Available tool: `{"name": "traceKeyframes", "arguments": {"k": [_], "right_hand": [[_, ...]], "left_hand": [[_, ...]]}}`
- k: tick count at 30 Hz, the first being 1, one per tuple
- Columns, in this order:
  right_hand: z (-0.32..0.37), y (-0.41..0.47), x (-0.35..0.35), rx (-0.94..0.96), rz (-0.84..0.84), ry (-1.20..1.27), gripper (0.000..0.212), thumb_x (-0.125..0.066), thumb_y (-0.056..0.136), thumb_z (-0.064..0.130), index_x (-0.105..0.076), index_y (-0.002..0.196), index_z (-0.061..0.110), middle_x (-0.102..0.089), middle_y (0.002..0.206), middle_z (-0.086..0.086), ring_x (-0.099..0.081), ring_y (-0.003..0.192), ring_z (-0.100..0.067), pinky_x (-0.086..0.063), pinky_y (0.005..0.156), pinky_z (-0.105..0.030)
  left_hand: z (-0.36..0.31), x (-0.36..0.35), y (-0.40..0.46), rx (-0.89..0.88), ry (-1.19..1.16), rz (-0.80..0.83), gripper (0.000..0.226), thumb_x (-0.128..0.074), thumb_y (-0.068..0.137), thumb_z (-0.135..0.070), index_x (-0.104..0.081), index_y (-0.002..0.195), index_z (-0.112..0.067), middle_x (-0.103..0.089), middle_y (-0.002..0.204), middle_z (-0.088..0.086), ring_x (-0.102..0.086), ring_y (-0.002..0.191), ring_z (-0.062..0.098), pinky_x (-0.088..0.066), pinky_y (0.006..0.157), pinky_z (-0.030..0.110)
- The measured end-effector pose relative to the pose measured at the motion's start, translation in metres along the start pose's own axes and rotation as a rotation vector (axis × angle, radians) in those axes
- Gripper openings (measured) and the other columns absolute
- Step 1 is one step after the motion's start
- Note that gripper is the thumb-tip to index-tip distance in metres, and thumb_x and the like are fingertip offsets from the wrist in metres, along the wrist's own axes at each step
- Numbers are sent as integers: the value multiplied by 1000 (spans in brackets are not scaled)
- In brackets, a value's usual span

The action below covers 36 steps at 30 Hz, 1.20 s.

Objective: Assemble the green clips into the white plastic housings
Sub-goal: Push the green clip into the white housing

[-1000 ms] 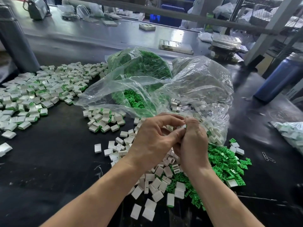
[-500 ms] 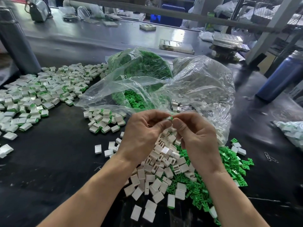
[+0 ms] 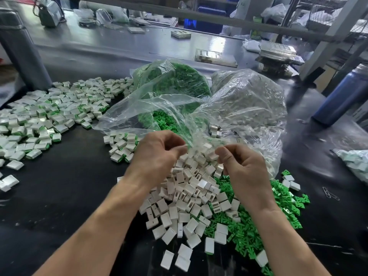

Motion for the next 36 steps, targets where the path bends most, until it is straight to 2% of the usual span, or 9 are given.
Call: {"name": "traceKeyframes", "arguments": {"k": [2,4,7,16,19,22,27,33,36], "right_hand": [[-5,2,9,-24,-17,-93,14,-67,100,37,-72,90,29,-71,79,14,-64,68,-2,-53,62,-21],[-12,3,12,-63,-14,-178,16,-67,100,38,-72,87,30,-69,79,9,-64,72,-6,-56,67,-29],[-18,4,13,-106,-3,-289,13,-68,99,39,-74,90,31,-69,83,11,-63,75,-6,-51,70,-27],[-25,6,23,-167,1,-405,25,-66,100,42,-70,81,27,-66,78,8,-60,73,-10,-42,64,-27],[-27,7,26,-182,1,-400,25,-66,100,42,-70,81,27,-66,78,9,-61,75,-9,-43,64,-28],[-29,8,31,-190,-12,-435,24,-67,99,44,-71,83,27,-68,82,10,-62,80,-9,-48,69,-32],[-33,10,38,-198,-7,-471,17,-71,98,39,-71,83,32,-66,83,13,-60,79,-4,-42,63,-23],[-40,12,41,-243,33,-494,5,-74,96,37,-75,92,38,-66,89,17,-60,82,-2,-44,65,-24],[-37,11,38,-227,45,-484,6,-76,94,35,-76,91,40,-66,88,17,-60,82,-2,-42,63,-20]], "left_hand": [[12,21,5,57,107,-77,13,-78,90,-23,-72,89,-34,-72,81,-20,-66,79,-13,-53,63,6],[20,42,7,107,228,-164,13,-79,90,-27,-73,83,-35,-71,74,-22,-68,72,-6,-52,59,10],[29,65,8,149,378,-268,12,-79,91,-27,-74,83,-34,-71,81,-20,-65,76,-2,-58,78,27],[32,91,10,159,486,-432,6,-75,95,-28,-72,100,-25,-69,82,-9,-69,77,20,-58,90,49],[34,89,11,159,479,-441,16,-78,92,-27,-69,104,-23,-71,89,-5,-69,80,21,-60,85,47],[32,88,11,153,497,-438,16,-81,90,-26,-67,95,-24,-68,85,-8,-68,82,21,-59,87,47],[30,81,10,139,490,-386,12,-77,93,-30,-69,87,-24,-72,80,-5,-71,77,22,-60,84,46],[14,42,4,6,390,-202,11,-74,93,-37,-70,84,-32,-68,77,-17,-67,67,0,-56,61,18],[7,12,1,-52,337,-51,5,-73,93,-32,-69,92,-35,-67,86,-20,-67,75,-5,-54,64,9]]}}
Point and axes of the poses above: each hand's wrist, its own y-axis towards the middle knuckle, its own x-axis out of the back of the hand, z = x × y, the point moved 10 cm from there along y, towards the middle knuckle
